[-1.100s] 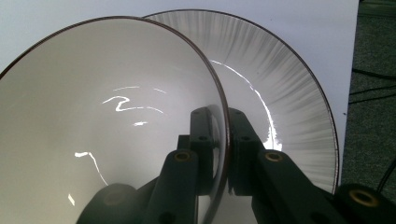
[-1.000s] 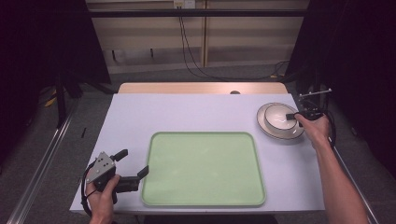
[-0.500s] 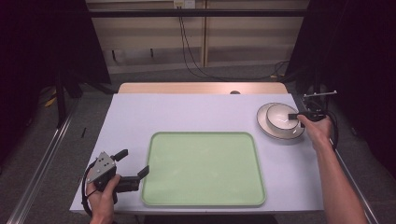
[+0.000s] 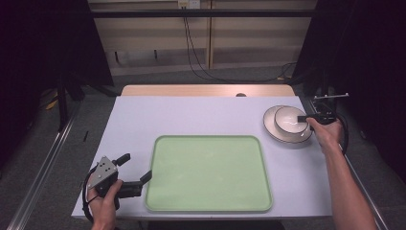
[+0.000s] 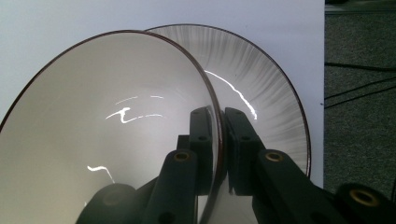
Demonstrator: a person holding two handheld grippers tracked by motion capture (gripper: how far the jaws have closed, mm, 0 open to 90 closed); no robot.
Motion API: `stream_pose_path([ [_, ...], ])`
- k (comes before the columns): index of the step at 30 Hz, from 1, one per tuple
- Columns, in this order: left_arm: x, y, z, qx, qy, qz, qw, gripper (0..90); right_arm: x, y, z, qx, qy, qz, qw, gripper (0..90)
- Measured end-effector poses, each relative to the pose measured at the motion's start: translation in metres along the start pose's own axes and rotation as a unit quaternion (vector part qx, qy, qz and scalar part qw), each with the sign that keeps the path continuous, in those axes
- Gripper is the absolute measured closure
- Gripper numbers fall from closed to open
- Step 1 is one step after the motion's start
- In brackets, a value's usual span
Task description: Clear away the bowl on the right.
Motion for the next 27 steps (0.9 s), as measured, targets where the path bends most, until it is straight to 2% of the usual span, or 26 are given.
stream_pose_path([
  [4,0.0,0.0,0.0,-0.001,0.001,0.001,1.0,1.7,-0.003,-0.001,0.0,0.013,0.006,-0.003,0.9999,82.6],
  [5,0.0,0.0,0.0,-0.001,0.001,0.002,1.0,1.7,-0.004,0.0,-0.002,0.006,0.013,-0.001,0.9999,82.3],
  [10,0.0,0.0,0.0,0.001,0.001,0.002,1.0,1.7,-0.006,0.001,-0.003,0.008,0.013,-0.001,0.9999,82.2],
  [14,0.0,0.0,-0.001,-0.002,0.002,0.002,1.0,1.7,-0.009,-0.002,-0.005,0.013,0.022,-0.01,0.9996,82.2],
  [16,0.0,0.0,-0.001,0.0,0.002,0.002,1.0,1.7,-0.01,0.0,-0.006,0.009,0.025,-0.007,0.9996,82.2],
  [17,0.0,0.0,-0.001,0.0,0.001,0.002,1.0,1.7,-0.012,-0.002,-0.005,0.019,0.022,-0.014,0.9995,82.2],
  [22,-0.001,0.0,-0.001,0.0,0.004,0.004,1.0,1.7,-0.016,0.0,-0.006,0.015,0.031,-0.015,0.9993,82.1],
  [27,0.0,0.0,-0.001,0.002,0.002,0.005,1.0,1.7,-0.024,-0.004,-0.007,0.015,0.036,-0.023,0.999,82.1],
])
Point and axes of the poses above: each handheld gripper's, and its own axes: x roughly forward along the jaws, z roughly out of its underside, y roughly to its right, the point moved 10 cm from there along x, roughly forward along the jaws, and after that the axes turned 8 degrees about -y, right-handed, at the moved point
